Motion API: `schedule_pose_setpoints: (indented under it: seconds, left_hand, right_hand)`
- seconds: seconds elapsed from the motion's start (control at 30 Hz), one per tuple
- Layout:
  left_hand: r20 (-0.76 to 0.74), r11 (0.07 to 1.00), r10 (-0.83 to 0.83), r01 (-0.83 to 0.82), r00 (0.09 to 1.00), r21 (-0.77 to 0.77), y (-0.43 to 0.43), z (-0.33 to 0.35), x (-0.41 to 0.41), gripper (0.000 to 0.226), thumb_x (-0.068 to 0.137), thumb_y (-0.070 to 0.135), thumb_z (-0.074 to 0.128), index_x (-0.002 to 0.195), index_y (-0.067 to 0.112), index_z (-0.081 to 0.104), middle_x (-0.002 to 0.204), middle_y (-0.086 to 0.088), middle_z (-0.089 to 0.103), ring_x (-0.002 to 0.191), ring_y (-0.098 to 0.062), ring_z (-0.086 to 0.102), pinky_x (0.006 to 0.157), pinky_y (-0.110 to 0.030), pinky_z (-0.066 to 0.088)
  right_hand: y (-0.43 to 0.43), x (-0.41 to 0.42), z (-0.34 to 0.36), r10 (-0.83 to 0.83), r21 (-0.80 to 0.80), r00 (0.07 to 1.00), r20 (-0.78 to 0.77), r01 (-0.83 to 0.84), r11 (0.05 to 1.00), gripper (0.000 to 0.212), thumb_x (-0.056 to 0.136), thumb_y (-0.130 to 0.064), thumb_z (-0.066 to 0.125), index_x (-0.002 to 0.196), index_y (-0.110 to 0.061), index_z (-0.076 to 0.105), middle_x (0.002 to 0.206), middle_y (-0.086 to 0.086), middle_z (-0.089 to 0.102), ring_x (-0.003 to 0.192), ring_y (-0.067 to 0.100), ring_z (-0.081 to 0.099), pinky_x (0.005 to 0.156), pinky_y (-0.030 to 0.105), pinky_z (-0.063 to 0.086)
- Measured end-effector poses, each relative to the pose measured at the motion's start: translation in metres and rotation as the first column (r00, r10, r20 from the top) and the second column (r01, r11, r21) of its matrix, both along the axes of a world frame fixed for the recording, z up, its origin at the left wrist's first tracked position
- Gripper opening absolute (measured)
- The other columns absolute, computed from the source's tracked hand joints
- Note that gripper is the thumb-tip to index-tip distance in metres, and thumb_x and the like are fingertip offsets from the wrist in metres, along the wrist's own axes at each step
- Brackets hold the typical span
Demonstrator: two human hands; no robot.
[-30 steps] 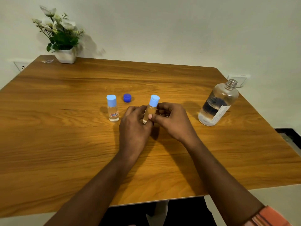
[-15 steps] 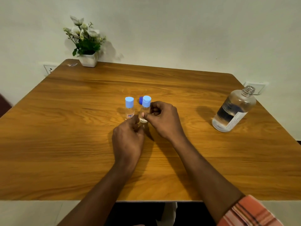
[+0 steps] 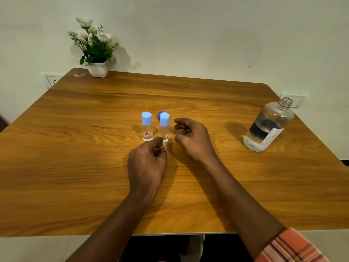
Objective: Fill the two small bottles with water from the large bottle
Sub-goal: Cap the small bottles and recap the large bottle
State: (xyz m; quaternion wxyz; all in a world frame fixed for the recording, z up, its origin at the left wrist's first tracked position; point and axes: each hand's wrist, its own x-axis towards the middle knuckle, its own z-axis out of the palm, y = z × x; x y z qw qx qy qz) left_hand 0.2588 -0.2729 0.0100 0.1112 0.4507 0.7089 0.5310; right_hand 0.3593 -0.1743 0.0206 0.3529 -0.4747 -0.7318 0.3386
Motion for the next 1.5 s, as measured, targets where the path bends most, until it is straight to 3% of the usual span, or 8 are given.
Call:
schedule_pose_setpoints:
  seconds: [0.13,0.33,0.6,0.9,1.17,1.5]
  left_hand:
    - [-0.04,0.999,-0.04,0.04,0.998,-0.003,0.002,0.001,0.003,0.029,0.079,0.009,0.071,0.108,0.015,0.072,0.094,-0.004,0.075,0.087,-0.017,0.07,0.083,-0.035,0.055]
    - [-0.096,0.998,-0.066,0.067,0.993,0.002,0.004,0.002,0.003,0.029,0.08,0.01,0.072,0.109,0.013,0.071,0.094,-0.004,0.075,0.084,-0.015,0.07,0.08,-0.034,0.056]
    - [-0.157,0.995,-0.095,0.096,0.983,0.002,0.004,0.001,0.003,0.031,0.08,0.011,0.073,0.111,0.01,0.07,0.098,-0.006,0.074,0.087,-0.015,0.07,0.079,-0.039,0.057]
    - [-0.136,0.994,-0.11,0.109,0.985,-0.015,0.003,0.001,0.005,0.027,0.081,0.012,0.071,0.108,0.011,0.072,0.097,-0.005,0.074,0.086,-0.016,0.07,0.08,-0.038,0.056]
    - [-0.04,0.985,-0.172,0.171,0.984,-0.024,0.013,0.003,0.032,0.026,0.082,0.012,0.069,0.108,0.015,0.072,0.092,-0.001,0.074,0.083,-0.011,0.069,0.08,-0.025,0.052]
    - [-0.042,0.97,-0.24,0.239,0.97,-0.036,0.026,0.005,0.07,0.025,0.083,0.015,0.068,0.107,0.014,0.072,0.094,-0.003,0.075,0.083,-0.009,0.067,0.081,-0.02,0.048]
  right_hand:
    - [0.018,-0.002,-0.004,-0.088,-0.009,0.995,-0.041,0.088,0.996,0.044,0.078,-0.004,0.07,0.121,-0.009,0.065,0.097,-0.001,0.068,0.088,0.01,0.065,0.086,0.029,0.055]
    - [0.044,-0.03,-0.009,-0.076,0.034,0.997,0.008,0.076,0.997,0.051,0.078,-0.014,0.073,0.127,-0.007,0.061,0.117,0.009,0.069,0.106,0.016,0.065,0.093,0.038,0.053]
    - [0.061,-0.048,-0.015,-0.097,0.079,0.99,0.103,0.089,0.993,0.047,0.076,-0.016,0.07,0.122,-0.012,0.065,0.113,0.007,0.071,0.106,0.023,0.066,0.091,0.044,0.052]
    - [0.044,-0.025,-0.015,-0.103,0.058,0.994,0.036,0.101,0.993,0.034,0.075,-0.018,0.075,0.109,-0.012,0.072,0.101,0.002,0.074,0.089,0.013,0.068,0.08,0.035,0.056]
    - [0.002,0.042,-0.012,-0.079,0.043,0.996,-0.051,0.081,0.996,0.031,0.076,-0.018,0.077,0.106,-0.013,0.071,0.101,-0.002,0.073,0.093,0.007,0.066,0.082,0.024,0.052]
    - [-0.031,0.126,-0.007,-0.203,0.041,0.972,-0.115,0.209,0.977,0.033,0.078,-0.019,0.078,0.109,-0.014,0.07,0.099,-0.008,0.07,0.085,-0.005,0.061,0.076,0.012,0.048]
